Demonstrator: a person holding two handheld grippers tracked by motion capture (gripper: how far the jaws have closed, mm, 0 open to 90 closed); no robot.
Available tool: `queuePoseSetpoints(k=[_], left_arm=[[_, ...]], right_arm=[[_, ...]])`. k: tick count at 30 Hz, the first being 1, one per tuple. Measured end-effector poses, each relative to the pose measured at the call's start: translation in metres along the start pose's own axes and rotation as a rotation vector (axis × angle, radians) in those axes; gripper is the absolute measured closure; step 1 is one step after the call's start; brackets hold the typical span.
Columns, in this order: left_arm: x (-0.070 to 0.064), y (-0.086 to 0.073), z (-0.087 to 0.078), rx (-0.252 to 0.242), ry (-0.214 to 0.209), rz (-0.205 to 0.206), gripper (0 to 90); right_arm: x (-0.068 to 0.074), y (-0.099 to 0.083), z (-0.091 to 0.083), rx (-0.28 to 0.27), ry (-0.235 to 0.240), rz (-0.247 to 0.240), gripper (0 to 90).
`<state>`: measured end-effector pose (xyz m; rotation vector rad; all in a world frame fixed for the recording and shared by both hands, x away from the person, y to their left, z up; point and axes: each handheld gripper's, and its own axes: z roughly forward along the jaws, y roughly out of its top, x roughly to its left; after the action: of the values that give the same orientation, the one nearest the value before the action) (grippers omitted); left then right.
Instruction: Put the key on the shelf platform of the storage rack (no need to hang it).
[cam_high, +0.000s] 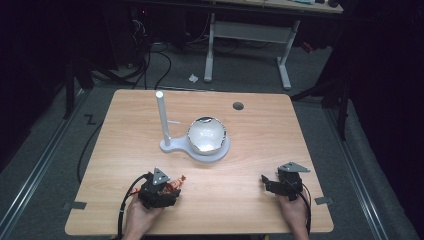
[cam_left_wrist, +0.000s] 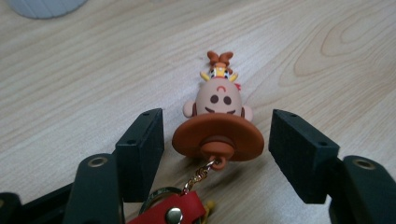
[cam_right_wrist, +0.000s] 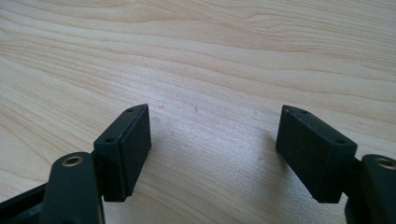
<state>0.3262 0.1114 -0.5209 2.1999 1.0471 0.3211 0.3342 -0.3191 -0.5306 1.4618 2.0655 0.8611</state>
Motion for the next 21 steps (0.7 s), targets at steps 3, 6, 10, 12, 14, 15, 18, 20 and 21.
queuePoseSetpoints(k=[3, 6, 10, 12, 14, 15, 18, 20, 21], left_arm=[[-0.0003, -0.0012, 0.0009, 0.006, 0.0, 0.009, 36.9], [0.0002, -0.0021, 0.0009, -0.004, 0.002, 0.003, 37.9], [-0.0034, -0.0034, -0.0001, 0.003, 0.032, 0.029, 41.0], [-0.0043, -0.0025, -0.0012, 0.014, 0.03, 0.034, 47.7], [-0.0039, -0.0015, -0.0015, 0.019, 0.033, 0.036, 49.8], [-0.0039, -0.0015, -0.0015, 0.019, 0.033, 0.036, 50.1], [-0.0046, -0.0023, -0.0017, 0.014, 0.036, 0.035, 50.6], [-0.006, -0.002, -0.0036, -0.002, 0.037, 0.046, 50.8], [-0.006, -0.002, -0.0036, -0.002, 0.037, 0.046, 50.9]], right_arm=[[0.0, 0.0, 0.0, 0.0, 0.0, 0.0, 26.7], [0.0, 0.0, 0.0, 0.0, 0.0, 0.0, 26.8], [0.0, 0.0, 0.0, 0.0, 0.0, 0.0, 26.8], [0.0, 0.0, -0.0001, 0.0, 0.0, 0.0, 26.8], [0.0001, -0.0001, -0.0001, 0.0, 0.0, 0.0, 26.7], [0.0, -0.0001, -0.0001, 0.0, 0.0, -0.001, 26.8], [0.0, -0.0001, -0.0001, 0.0, 0.0, -0.001, 26.7], [0.0001, -0.0001, -0.0001, 0.0, 0.0, 0.0, 26.7], [0.0, -0.0001, 0.0, 0.0, 0.0, -0.001, 26.7]])
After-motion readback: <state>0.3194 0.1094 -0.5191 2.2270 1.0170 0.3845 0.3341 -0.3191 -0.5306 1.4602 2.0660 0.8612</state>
